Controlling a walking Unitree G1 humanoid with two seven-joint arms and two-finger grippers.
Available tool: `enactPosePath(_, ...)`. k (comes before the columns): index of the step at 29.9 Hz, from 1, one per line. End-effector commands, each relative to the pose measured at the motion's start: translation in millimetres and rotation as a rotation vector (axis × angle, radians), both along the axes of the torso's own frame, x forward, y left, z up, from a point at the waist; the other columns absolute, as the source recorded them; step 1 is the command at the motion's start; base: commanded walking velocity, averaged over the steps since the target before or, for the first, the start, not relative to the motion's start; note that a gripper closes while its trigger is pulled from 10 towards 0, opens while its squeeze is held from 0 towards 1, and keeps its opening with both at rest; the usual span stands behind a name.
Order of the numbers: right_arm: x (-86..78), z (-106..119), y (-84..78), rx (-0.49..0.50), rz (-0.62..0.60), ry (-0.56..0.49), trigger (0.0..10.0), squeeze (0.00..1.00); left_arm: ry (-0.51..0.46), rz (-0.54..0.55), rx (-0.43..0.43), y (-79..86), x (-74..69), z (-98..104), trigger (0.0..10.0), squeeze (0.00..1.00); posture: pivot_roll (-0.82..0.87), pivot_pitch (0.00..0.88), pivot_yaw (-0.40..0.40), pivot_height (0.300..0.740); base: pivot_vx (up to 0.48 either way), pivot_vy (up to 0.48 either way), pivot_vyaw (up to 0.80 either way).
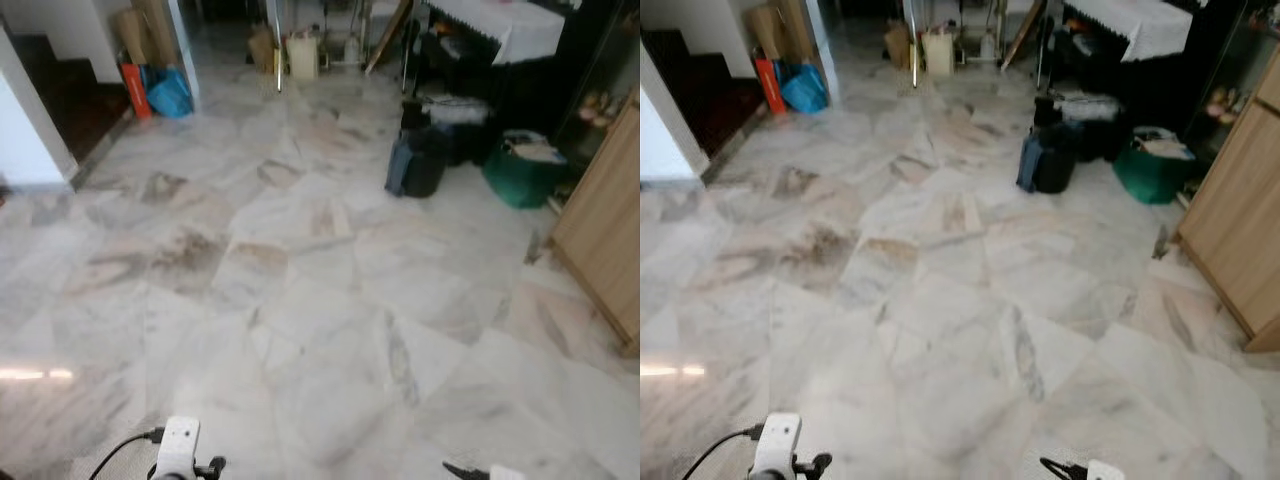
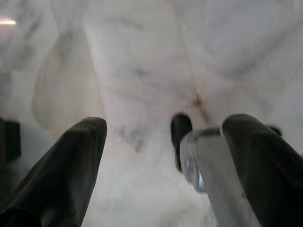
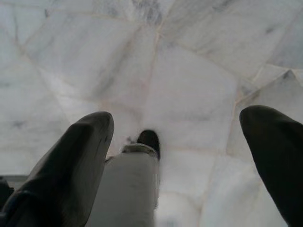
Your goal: Move the pillow to the sofa from floor
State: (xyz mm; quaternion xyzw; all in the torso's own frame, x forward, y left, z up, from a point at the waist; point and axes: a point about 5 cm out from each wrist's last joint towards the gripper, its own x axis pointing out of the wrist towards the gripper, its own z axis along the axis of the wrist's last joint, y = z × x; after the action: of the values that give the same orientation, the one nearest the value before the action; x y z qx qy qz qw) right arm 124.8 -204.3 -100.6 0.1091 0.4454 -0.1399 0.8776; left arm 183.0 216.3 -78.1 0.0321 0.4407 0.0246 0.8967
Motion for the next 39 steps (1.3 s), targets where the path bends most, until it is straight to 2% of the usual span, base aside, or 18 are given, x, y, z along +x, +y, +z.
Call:
enactPosePath(1, -3.4, -0.8, -2.4, 0.001, -0.015, 0.01, 10.0, 0.0, 0.006, 0.002, 0.001, -0.6, 0.9, 0.0, 10.0, 0.0, 0.06, 0.0, -0.023, 0.74, -0.322, 0.0, 0.0)
enactPosePath(29, 1.1, 0.9, -5.1, -0.012, 0.021, 0.006, 10.0, 0.0, 0.0, 0.004, -0.007, -4.3, 4.3, 0.8, 10.0, 0.0, 0.04, 0.02, -0.019, 0.74, -0.336, 0.0, 0.0)
enactPosePath(39, 4.2, 1.4, -1.2, -0.008, 0.028, -0.004, 10.0, 0.0, 0.001, 0.001, 0.0, -1.2, 6.0, 2.2, 10.0, 0.0, 0.02, 0.028, 0.001, 0.74, -0.342, 0.0, 0.0)
